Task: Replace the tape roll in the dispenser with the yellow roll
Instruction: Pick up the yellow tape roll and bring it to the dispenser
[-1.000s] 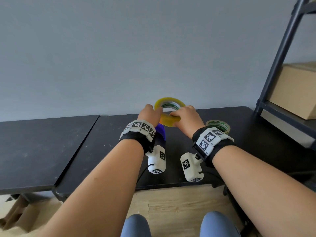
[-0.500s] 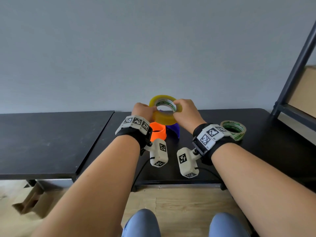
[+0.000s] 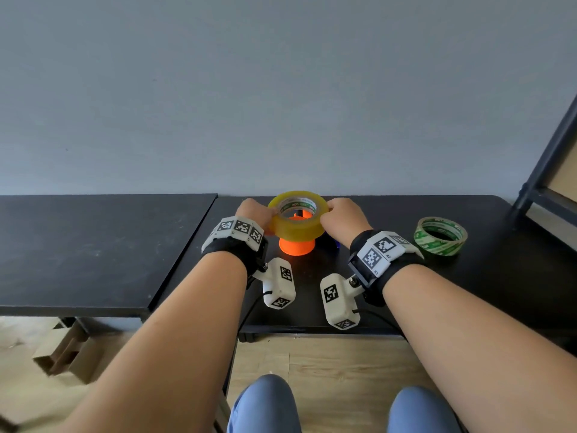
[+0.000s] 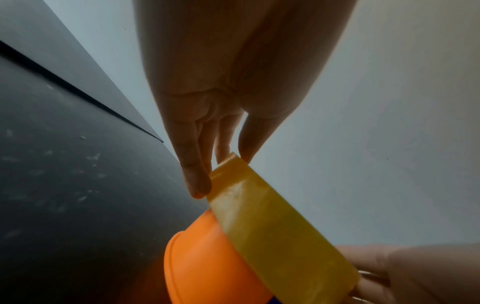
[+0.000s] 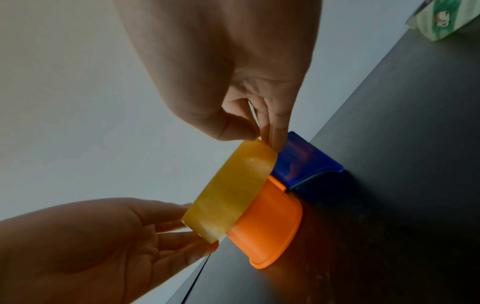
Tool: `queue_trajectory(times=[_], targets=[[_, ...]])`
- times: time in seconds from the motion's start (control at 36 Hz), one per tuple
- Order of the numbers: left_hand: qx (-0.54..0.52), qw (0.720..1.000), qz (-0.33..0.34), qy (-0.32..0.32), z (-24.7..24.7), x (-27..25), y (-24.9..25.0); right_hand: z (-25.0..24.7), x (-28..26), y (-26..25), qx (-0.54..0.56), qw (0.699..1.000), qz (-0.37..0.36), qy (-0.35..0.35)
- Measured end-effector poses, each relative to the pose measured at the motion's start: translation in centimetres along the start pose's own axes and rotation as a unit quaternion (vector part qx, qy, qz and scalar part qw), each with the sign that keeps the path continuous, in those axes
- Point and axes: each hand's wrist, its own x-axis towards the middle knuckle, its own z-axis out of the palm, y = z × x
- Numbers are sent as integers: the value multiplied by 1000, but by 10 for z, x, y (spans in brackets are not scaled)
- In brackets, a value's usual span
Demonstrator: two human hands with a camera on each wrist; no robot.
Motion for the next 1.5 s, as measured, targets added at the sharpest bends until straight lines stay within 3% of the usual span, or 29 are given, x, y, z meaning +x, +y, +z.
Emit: queue_trajectory(times=[0.22, 0.28, 0.36, 0.5, 0.61, 0.75, 0.81, 0.86, 0.94, 1.17, 1.36, 1.44, 1.5], targets=[[-11, 1000, -13, -8, 0, -3, 1, 1, -7, -1, -25, 999, -17, -13], [130, 991, -7, -23, 0, -5, 0, 1, -7, -1, -35, 999, -14, -13], [95, 995, -23, -7, 2, -6, 5, 2, -5, 0, -57, 998, -13, -7], [282, 959, 28, -5, 2, -29, 12, 3, -6, -3, -82, 997, -6, -6], [251, 967, -1, 30, 4, -26, 9, 7, -5, 0, -87, 996, -1, -24], [285, 958, 37, 19, 4, -30, -1, 15, -2, 7, -108, 994, -7, -35], [307, 952, 11, -7, 6, -30, 0, 17, -2, 8, -123, 992, -8, -42], [259, 966, -15, -6, 8, -21, -6, 18, -2, 9, -147, 988, -12, -50], [275, 961, -5, -3, 8, -8, -16, 18, -3, 10, -175, 983, -27, -54], [205, 979, -9, 0, 7, -2, -19, 13, -8, 5, -160, 984, -72, -9], [194, 981, -10, -4, 10, -7, -18, 22, -15, -5, -199, 968, -115, -103], [175, 984, -42, -2, 7, -12, -19, 27, -15, -3, -227, 961, -118, -109], [227, 973, -34, -9, 6, -16, -20, 30, -14, -2, -250, 953, -131, -105]])
